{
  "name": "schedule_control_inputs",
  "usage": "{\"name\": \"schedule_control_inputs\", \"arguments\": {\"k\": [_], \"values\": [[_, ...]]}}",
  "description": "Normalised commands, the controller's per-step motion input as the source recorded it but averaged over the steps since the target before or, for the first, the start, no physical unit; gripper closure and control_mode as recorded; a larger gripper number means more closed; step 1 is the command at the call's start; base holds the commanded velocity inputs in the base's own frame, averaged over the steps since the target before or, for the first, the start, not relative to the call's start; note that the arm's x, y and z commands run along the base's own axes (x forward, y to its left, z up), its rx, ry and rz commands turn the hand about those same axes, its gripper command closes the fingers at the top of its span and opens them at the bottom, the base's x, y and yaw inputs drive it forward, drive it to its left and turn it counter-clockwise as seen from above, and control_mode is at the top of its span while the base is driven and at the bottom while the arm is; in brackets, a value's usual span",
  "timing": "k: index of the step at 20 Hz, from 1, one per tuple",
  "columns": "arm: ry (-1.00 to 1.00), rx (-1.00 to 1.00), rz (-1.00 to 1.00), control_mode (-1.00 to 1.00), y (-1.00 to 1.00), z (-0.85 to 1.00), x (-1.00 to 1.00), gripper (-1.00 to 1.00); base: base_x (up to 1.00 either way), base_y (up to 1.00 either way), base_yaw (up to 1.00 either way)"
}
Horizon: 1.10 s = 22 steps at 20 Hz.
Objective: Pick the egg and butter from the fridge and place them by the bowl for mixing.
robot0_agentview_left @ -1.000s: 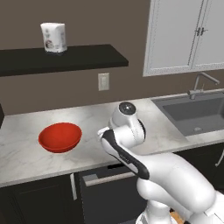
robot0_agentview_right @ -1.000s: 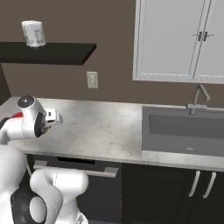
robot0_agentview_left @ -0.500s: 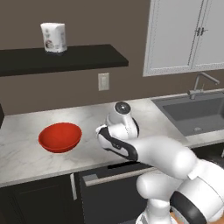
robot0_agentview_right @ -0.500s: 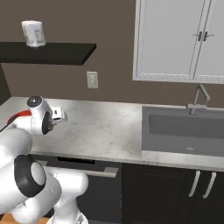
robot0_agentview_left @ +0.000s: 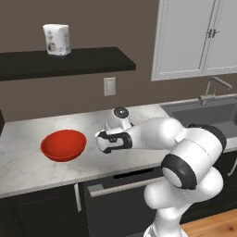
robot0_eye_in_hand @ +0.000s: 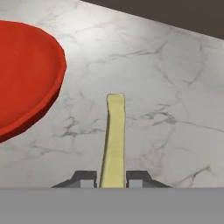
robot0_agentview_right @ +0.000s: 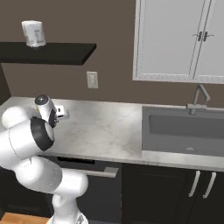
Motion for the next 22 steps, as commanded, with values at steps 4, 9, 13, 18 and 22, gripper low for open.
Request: {"name": "schedule_control_inputs", "arguments": {"k": [4,9,13,18,22], "values": [[0.03,0.00,0.06,-1.00,0.44,-0.21,0.52,1.00,0.00,0.00,0.00],[0.01,0.00,0.05,-1.00,0.38,-0.22,0.41,1.00,0.00,0.00,0.00],[0.00,-0.02,0.05,-1.00,0.32,-0.35,0.13,1.00,0.00,0.00,0.00],[0.00,-0.02,0.05,-1.00,0.29,-0.32,0.08,1.00,0.00,0.00,0.00],[0.00,-0.04,0.04,-1.00,0.14,-0.14,0.01,-1.00,0.00,0.00,0.00]]}}
